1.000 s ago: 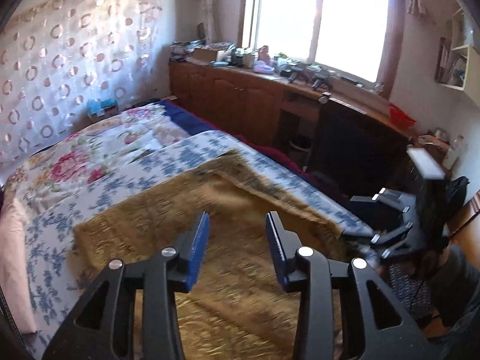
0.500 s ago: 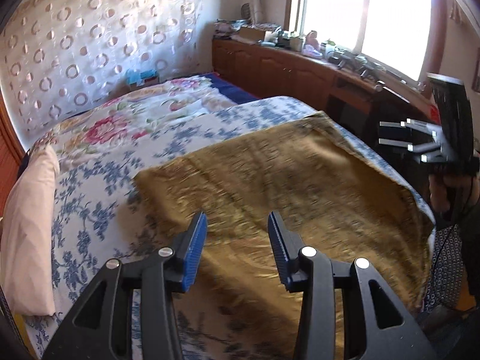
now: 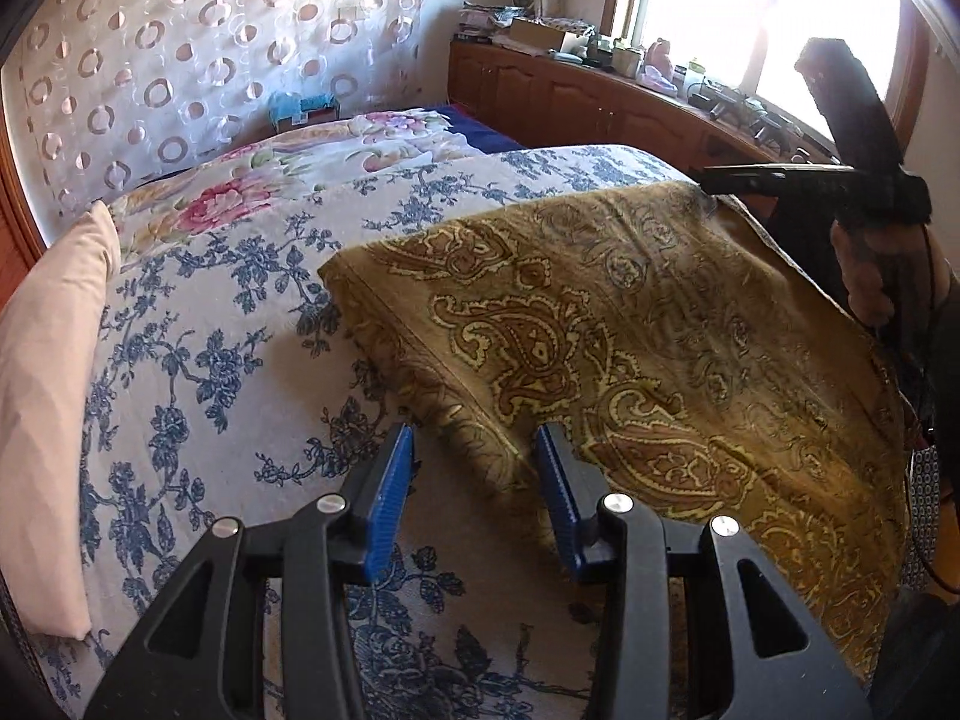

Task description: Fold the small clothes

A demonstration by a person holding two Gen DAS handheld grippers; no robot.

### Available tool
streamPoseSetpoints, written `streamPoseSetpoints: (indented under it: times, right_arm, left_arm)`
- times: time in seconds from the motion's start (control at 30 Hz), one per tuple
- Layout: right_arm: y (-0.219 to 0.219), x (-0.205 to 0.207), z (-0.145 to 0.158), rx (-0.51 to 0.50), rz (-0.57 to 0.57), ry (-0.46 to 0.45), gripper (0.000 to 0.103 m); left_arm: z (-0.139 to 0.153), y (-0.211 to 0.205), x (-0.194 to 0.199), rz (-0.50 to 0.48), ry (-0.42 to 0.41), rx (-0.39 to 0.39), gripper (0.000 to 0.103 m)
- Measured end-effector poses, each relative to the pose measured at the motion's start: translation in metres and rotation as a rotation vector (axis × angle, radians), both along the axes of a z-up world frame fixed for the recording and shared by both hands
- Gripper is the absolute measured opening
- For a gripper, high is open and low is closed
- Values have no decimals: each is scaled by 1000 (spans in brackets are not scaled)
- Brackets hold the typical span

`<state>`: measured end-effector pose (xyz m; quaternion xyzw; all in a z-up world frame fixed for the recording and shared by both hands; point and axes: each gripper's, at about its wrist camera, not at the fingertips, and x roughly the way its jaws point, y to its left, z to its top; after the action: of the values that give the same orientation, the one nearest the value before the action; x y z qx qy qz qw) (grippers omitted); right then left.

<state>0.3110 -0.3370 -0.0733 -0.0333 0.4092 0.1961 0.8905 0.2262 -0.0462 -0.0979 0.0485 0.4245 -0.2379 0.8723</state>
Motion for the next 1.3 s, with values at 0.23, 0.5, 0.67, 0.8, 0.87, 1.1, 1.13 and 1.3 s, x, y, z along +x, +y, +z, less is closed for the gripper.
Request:
streamPoseSetpoints:
  times: [0.23,0.5,0.67,0.8,0.87,1.1,1.13,1.3]
  right_arm:
    - [15,18,-20,22,41,96,56]
    - [37,11,-30,31,113,142,4]
    - [56,-20,-10,25,149,25,2]
    - [76,-48,-1,25,200,-24,2]
    - [83,-57,0,43,219,-20,1]
    - [106,-90,-22,45,269,58,1]
    - [109,-95,-27,37,274,71,1]
    - [109,-112,-42,-8,257,91,1]
  left_arm:
    - [-3,1,-5,-8,-25,5,43]
    - [-3,3,-2,-4,-21,-4,45]
    - [3,14,-5,37,-14,-40,45]
    - [22,28,-17,86,-86,-43,45]
    - [31,35,-23,103,-109,-58,45]
    - [42,38,-35,115,-164,-55,45]
    - [42,36,-36,111,-165,-56,45]
    - [32,27,-36,98,-154,-25,45]
